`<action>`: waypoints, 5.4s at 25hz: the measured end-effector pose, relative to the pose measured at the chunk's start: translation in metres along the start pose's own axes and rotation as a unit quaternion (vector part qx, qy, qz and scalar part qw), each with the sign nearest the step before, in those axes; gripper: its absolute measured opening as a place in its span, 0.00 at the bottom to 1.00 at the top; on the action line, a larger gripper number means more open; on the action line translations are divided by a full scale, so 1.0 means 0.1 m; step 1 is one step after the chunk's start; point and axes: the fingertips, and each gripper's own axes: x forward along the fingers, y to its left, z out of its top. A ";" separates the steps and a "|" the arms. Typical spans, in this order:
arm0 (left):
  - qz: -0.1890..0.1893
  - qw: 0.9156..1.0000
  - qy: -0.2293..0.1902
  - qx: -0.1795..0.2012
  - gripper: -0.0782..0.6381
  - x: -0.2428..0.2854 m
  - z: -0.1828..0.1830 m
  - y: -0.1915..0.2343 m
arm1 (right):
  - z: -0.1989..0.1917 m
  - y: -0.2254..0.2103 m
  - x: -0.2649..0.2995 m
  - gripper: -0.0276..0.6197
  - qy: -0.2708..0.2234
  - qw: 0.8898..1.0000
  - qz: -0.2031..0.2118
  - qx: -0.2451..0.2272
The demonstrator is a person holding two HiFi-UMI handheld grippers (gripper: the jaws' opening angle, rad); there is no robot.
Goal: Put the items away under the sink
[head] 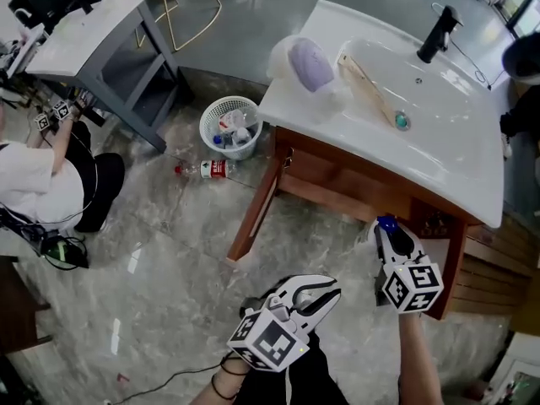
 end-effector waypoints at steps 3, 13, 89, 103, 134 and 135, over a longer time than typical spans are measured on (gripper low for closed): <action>0.004 1.000 -0.004 -0.008 0.20 0.10 -0.09 0.03 | -0.05 -0.04 0.14 0.18 0.006 1.000 0.007 -0.013; 0.024 0.999 -0.024 -0.019 0.20 0.48 -0.42 0.34 | -0.23 -0.48 0.71 0.18 -0.007 0.998 -0.057 -0.004; 0.049 0.996 0.040 -0.061 0.20 0.70 -1.26 0.45 | -0.10 -1.28 1.30 0.34 -0.098 0.990 -0.095 -0.033; 0.051 0.996 0.043 -0.066 0.20 0.61 -1.27 0.36 | -0.24 -1.31 1.12 0.46 -0.081 0.990 -0.113 -0.018; 0.049 0.997 0.024 -0.048 0.20 -0.11 0.10 -0.28 | 0.31 0.25 -0.73 0.23 -0.062 0.997 0.050 -0.024; 0.048 0.998 0.022 -0.044 0.20 -0.12 0.19 -0.30 | 0.36 0.29 -0.82 0.22 -0.064 0.996 0.059 -0.026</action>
